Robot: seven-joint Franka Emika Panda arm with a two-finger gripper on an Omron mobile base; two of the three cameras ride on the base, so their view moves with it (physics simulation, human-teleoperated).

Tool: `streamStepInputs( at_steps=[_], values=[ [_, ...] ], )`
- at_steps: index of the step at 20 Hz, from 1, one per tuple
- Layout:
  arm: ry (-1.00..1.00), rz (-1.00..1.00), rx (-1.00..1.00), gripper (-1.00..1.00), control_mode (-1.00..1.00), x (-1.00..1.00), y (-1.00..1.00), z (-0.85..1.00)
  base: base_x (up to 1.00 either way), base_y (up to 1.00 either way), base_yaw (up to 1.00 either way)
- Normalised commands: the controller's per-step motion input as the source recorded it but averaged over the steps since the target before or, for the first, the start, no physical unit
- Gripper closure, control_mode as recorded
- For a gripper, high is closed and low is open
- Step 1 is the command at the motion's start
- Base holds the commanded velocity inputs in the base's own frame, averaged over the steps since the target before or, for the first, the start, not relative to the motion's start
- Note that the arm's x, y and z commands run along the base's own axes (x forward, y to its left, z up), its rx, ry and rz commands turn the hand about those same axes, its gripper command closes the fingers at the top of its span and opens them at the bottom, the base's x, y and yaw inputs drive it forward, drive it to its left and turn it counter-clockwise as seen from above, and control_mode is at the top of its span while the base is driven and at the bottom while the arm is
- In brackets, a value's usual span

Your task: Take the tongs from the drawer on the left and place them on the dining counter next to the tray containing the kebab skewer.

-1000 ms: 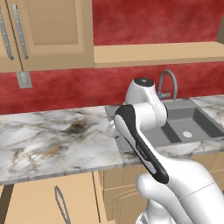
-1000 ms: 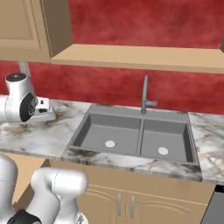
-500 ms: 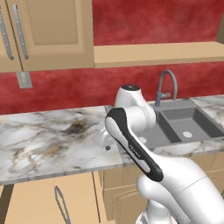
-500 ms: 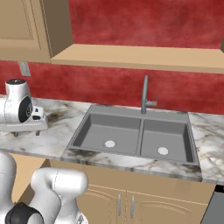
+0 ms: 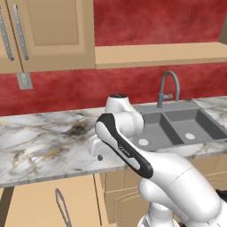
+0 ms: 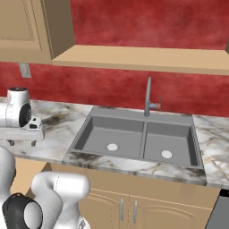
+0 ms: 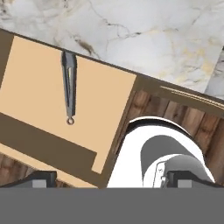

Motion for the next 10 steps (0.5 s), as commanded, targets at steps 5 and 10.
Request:
streamStepInputs(
  at_steps=[5, 10],
  values=[
    [0.00, -0.19, 0.00, -1.00, -1.00, 0.00, 0.44, -0.50, 0.00, 0.00, 0.00],
    [0.00, -0.15, 0.00, -1.00, -1.00, 0.00, 0.38, -0.10, 0.00, 0.00, 0.00]
  ],
)
